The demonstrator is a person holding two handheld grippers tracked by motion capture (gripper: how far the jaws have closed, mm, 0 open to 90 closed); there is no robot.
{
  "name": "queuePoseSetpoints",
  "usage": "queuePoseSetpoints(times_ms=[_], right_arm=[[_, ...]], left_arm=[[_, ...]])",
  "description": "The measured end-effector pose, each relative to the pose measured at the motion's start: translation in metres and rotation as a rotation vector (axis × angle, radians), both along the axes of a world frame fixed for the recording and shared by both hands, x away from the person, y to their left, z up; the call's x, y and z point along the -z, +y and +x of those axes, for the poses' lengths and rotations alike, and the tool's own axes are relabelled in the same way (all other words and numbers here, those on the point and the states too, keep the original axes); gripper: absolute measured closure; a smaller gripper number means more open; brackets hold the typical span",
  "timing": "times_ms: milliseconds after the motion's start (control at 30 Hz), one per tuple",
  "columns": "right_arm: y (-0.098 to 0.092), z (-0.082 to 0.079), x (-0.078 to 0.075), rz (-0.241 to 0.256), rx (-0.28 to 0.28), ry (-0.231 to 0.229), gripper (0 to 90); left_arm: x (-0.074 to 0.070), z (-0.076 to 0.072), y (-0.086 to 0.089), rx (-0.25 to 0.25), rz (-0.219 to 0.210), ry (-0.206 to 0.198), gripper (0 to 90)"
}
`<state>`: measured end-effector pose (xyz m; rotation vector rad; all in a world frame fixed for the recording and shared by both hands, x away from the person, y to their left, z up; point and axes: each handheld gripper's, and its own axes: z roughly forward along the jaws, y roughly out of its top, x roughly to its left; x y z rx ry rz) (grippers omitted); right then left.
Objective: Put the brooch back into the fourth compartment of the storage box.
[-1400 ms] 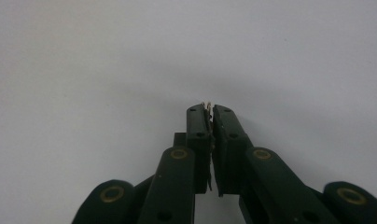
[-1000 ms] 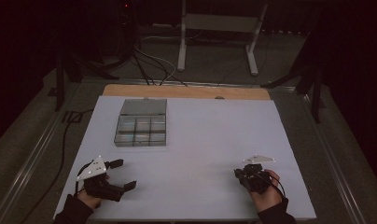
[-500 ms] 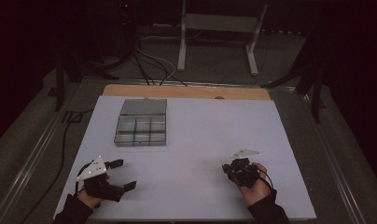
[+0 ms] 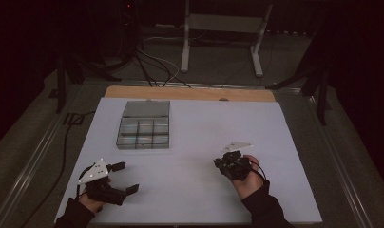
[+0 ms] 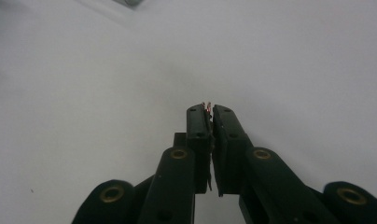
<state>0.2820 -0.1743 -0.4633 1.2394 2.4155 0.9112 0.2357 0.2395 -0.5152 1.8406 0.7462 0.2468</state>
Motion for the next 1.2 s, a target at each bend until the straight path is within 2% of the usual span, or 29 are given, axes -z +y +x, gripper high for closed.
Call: queuePoseSetpoints(times_ms=[767, 967, 1200], right_arm=[[0.059, 0.029, -0.025, 0.016, -0.118, -0.035, 85.7], [0.075, 0.037, -0.029, 0.022, -0.142, -0.037, 85.7], [0.093, 0.045, -0.032, 0.007, -0.173, -0.044, 85.7]], left_arm=[[0.000, 0.000, 0.000, 0.001, -0.001, 0.001, 1.3], [0.000, 0.000, 0.000, 0.002, 0.000, 0.002, 1.3], [0.000, 0.000, 0.000, 0.005, 0.003, 0.000, 1.3]])
